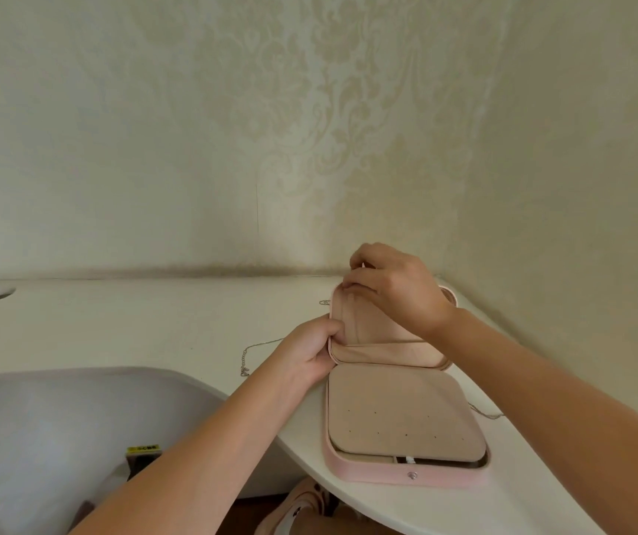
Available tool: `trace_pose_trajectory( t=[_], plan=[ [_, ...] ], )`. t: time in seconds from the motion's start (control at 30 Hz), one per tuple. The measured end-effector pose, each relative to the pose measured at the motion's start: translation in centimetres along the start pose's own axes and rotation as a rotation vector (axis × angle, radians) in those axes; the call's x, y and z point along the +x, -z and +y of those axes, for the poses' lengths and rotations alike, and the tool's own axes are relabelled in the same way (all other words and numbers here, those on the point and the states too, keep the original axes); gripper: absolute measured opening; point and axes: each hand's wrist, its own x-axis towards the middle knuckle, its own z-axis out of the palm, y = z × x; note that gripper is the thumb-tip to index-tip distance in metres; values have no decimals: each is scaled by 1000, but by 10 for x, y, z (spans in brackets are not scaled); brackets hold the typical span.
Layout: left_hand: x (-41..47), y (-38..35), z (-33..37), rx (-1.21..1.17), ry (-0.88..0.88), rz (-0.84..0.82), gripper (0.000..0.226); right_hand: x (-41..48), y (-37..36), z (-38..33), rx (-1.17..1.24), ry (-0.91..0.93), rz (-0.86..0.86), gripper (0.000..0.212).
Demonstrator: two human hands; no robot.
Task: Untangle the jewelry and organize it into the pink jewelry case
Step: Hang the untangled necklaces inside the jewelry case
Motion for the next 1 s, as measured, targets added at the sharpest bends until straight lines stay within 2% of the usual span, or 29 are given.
trace_pose_trajectory(
  t=[0.3,0.63,0.87,1.0],
  plan=[
    [0,3,-1,39,-27,-22,30,-2,-2,8,22,71,-16,9],
    [-7,6,5,49,-62,-74,38,-1,-3,5,16,76,18,19],
    [-7,9,4,43,-41,-8,33,1,-3,5,78,21,-105,29],
    [-8,11,2,5,-26,6,38,-1,-2,3,75,11,-157,24]
  ],
)
